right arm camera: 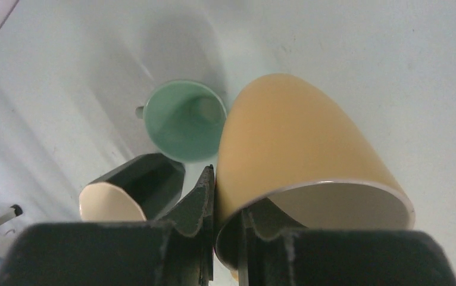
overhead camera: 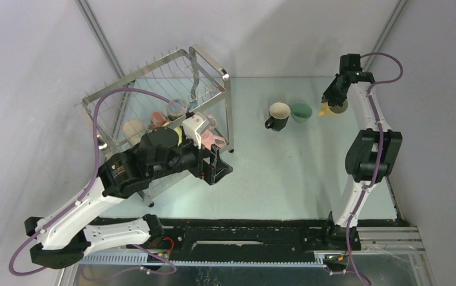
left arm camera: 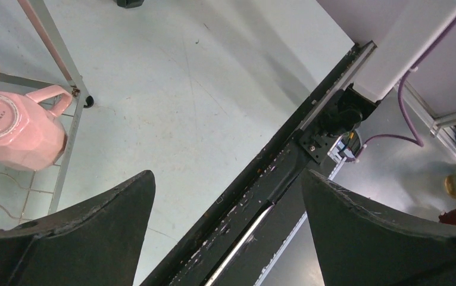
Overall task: Unload the cups from the dish rack
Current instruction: Place the cup at the center of the board.
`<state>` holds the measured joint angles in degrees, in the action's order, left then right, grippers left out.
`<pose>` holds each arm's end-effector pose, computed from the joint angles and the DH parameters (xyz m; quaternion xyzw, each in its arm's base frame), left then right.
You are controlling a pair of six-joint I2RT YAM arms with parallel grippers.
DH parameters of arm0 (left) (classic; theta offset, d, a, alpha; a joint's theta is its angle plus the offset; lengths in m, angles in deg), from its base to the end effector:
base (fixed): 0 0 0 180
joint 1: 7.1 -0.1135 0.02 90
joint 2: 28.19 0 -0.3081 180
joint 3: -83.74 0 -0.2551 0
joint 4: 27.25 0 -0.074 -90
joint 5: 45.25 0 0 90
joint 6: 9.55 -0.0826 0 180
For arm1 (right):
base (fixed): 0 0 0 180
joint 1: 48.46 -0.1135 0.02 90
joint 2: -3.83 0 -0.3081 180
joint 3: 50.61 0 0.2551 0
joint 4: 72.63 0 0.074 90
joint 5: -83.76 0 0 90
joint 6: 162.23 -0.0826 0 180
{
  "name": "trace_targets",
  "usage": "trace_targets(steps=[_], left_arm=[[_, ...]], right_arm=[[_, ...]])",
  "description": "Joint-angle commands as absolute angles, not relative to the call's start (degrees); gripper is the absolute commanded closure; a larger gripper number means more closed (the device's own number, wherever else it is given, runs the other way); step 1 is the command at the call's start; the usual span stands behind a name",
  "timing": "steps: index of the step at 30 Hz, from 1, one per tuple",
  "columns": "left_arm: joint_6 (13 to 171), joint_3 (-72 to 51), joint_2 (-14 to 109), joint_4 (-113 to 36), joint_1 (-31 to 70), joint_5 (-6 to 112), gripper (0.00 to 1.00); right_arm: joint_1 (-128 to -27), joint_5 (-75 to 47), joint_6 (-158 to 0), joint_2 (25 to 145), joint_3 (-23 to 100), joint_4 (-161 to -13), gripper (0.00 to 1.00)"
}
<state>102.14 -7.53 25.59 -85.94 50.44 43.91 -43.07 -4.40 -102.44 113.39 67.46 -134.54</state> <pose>0.1032 -0.1600 0.4452 0.2539 0.7980 -0.3438 0.4249 0.4665 -0.0467 0.3159 0.2950 0.9023 0.0526 0.3099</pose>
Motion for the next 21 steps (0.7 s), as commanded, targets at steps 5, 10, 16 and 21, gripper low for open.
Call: trace_targets(steps=[5, 10, 16, 21], left_arm=[[99.35, -5.00, 24.32, -87.43, 50.57, 46.29, 0.00], [99.58, -5.30, 24.13, -87.44, 50.56, 46.66, 0.00], [99.70, -5.85, 23.93, -87.72, 50.56, 46.72, 0.00], [99.73, -6.08, 23.94, -87.72, 50.59, 46.85, 0.00]], right_arm=[[-43.56, -1.04, -98.85, 122.48, 80.81, -139.56, 1.00], [-43.62, -0.78, -98.54, 127.13, 83.66, -141.50, 1.00], [-43.84, -0.52, -98.73, 132.02, 87.69, -143.85, 1.00], [-43.80, 0.82, -99.28, 134.66, 89.89, -145.40, 1.00]])
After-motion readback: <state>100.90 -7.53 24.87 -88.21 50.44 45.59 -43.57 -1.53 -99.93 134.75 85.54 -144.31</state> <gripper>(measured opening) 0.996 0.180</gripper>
